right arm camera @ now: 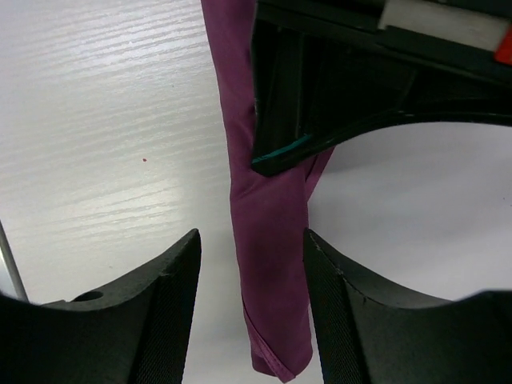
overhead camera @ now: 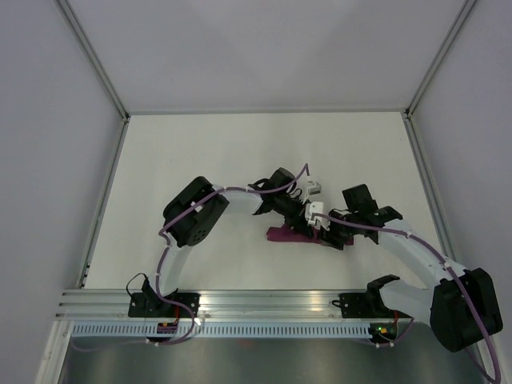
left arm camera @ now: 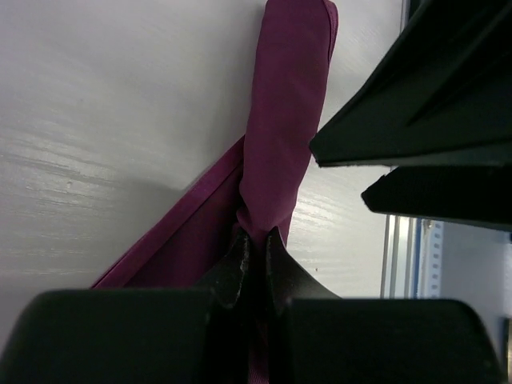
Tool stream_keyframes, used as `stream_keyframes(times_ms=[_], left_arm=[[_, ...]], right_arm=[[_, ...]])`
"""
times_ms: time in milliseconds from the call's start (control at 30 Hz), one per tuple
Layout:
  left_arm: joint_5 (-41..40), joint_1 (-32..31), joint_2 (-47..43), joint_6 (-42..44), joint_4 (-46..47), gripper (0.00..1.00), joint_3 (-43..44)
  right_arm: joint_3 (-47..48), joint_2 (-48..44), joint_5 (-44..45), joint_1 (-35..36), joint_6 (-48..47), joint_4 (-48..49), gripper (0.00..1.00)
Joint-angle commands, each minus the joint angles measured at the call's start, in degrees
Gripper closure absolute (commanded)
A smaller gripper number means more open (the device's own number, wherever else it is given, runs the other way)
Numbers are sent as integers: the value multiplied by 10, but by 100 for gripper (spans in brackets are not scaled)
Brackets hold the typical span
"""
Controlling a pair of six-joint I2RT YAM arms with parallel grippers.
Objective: Fold the napkin, place the utensils inside, and roll it up
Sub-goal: Roll the napkin with the utensil
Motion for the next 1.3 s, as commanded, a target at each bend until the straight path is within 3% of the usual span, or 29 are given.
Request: stream_keyframes(times_ms=[0, 533, 633, 800, 1067, 1267], left_arm=[[-69, 9, 83, -8, -188, 98, -34], [-44, 19, 100, -21, -214, 98, -12], [-32, 19, 99, -18, -217, 94, -8], [-32, 23, 78, -16, -217, 75, -6], [-71, 54, 3, -14, -209, 56, 0], [-132, 84, -60, -16, -199, 55, -5]], right_arm=[[-17, -6, 54, 34, 1, 64, 40], [-108, 38, 215, 199, 43, 216, 44], [-114, 59, 227, 204, 43, 229, 58], [-106, 71, 236, 205, 39, 220, 84], [-78, 122, 232, 206, 29, 164, 95], [-48, 155, 215, 205, 32, 128, 97]])
